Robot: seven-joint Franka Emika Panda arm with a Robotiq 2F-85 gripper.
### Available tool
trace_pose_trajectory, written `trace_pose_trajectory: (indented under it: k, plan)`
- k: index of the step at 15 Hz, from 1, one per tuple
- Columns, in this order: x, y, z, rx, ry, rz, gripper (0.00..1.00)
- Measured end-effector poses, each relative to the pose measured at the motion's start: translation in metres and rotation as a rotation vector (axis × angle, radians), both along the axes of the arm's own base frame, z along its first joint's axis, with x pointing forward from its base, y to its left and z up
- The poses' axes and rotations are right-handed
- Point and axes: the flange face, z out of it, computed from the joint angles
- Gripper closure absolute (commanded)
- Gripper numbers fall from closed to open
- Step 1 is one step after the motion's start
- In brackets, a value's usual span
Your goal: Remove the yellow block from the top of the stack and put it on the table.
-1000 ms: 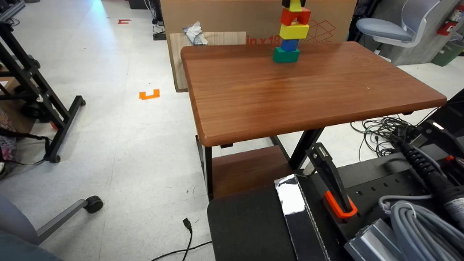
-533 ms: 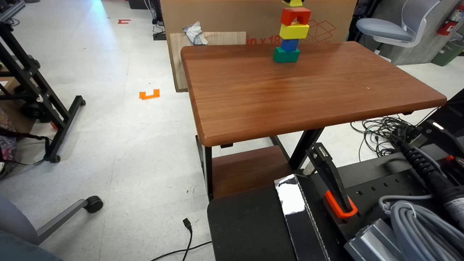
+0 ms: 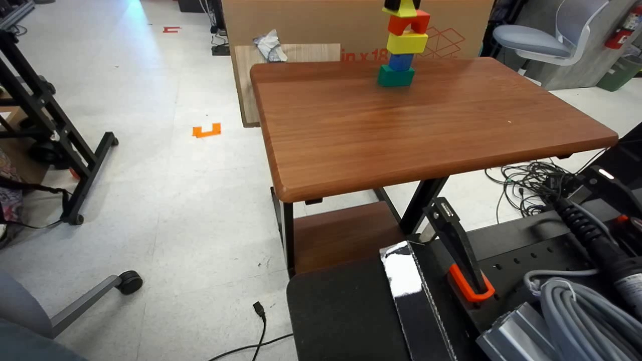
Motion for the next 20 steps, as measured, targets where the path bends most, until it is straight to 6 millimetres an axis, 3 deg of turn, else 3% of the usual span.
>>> trace_pose_trajectory:
  k: [6, 14, 15, 16, 18, 20]
  plan:
    - [-0.039, 0.004, -0.037, 0.011, 0.086, -0.006, 0.92]
    - [-0.059, 0.006, -0.13, 0.032, 0.191, -0.04, 0.92]
    - [-0.06, 0.007, -0.137, 0.032, 0.196, -0.039, 0.84]
    - [-0.059, 0.008, -0.137, 0.033, 0.195, -0.038, 0.42]
    - [-0.059, 0.01, -0.137, 0.036, 0.188, -0.035, 0.35]
    - [-0.057, 0.013, -0.135, 0.042, 0.165, -0.031, 0.2]
